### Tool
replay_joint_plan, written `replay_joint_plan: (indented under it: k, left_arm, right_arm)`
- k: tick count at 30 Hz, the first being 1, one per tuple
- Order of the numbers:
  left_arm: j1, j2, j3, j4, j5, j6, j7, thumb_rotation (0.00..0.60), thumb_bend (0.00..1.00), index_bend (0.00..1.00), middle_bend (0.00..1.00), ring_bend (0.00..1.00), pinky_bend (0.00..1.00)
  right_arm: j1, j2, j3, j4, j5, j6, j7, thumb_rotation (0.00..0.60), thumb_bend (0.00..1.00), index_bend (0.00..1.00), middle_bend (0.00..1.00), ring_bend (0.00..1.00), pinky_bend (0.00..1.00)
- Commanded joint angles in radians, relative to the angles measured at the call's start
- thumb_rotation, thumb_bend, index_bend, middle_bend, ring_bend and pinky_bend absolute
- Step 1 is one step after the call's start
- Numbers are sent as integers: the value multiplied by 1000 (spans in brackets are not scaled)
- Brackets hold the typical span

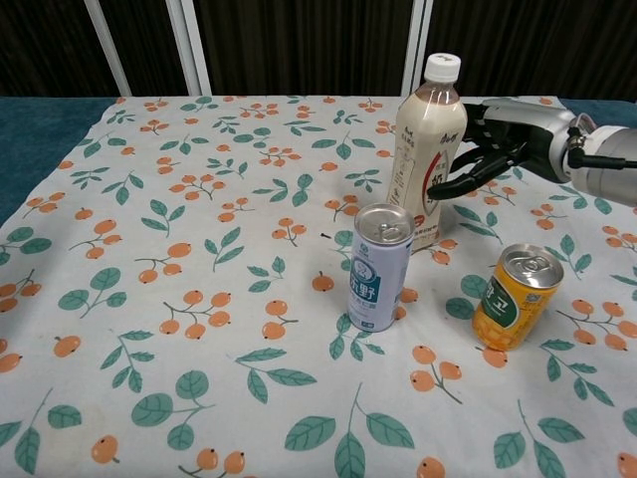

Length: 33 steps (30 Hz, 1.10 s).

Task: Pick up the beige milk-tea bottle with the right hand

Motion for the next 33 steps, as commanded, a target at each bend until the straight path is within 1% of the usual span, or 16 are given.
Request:
replay_joint_plan:
  k: [1, 4, 8, 11, 13, 15, 18, 22, 26, 31, 33]
  left_arm:
    - [0, 0, 0, -1, -1, 0, 1, 600, 476, 147, 0, 34, 6]
    - [-1, 0, 0, 0, -3, -3, 0, 600, 476, 147, 0, 34, 6]
    - [-2, 1, -1, -2, -5, -5, 3, 600, 476, 147, 0, 34, 6]
    - [-2, 1, -2, -1, -9, -7, 2, 600, 476, 147, 0, 34, 6]
    - [-3, 3, -2, -4, -12, -10, 3, 600, 476, 147, 0, 34, 6]
    - [-4, 4, -2, -5, -14, -13, 5, 600, 476, 147, 0, 34, 6]
    - [-4, 4, -2, -6, -15, -14, 4, 600, 476, 147, 0, 34, 6]
    - [-5, 8, 0, -11, -22, -24, 5, 600, 476, 147, 0, 34, 26]
    - [-6, 10, 1, -14, -24, -24, 12, 600, 476, 146, 0, 34, 44]
    - [-5, 7, 0, -12, -24, -18, 12, 600, 476, 146, 0, 34, 45]
    - [-5, 6, 0, -11, -23, -18, 13, 600, 476, 146, 0, 34, 45]
  right_arm:
    - [14, -17, 6, 15, 17, -7, -9, 600, 196, 23, 115, 126, 198]
    - [22, -31, 6, 24, 29, -9, -22, 600, 217, 59, 167, 181, 198]
    - [35, -36, -1, 28, 45, -36, -34, 600, 247, 105, 227, 222, 220]
    - [36, -49, 3, 34, 57, -20, -53, 600, 309, 196, 297, 278, 255]
    - [32, -63, 7, 33, 72, 3, -76, 600, 382, 294, 359, 322, 286]
    - [33, -58, 4, 24, 77, -2, -85, 600, 441, 336, 382, 333, 295]
    - [33, -51, 2, 16, 80, -6, -89, 600, 468, 347, 386, 334, 295]
    - [26, -33, 2, -2, 82, -5, -82, 600, 469, 382, 411, 352, 295]
    - [16, -5, 1, -29, 70, 4, -68, 600, 469, 392, 420, 361, 296]
    - [-7, 57, 21, -85, 56, 46, -42, 600, 470, 392, 419, 361, 313]
    - [-22, 100, 33, -118, 50, 67, -28, 600, 470, 392, 418, 361, 313]
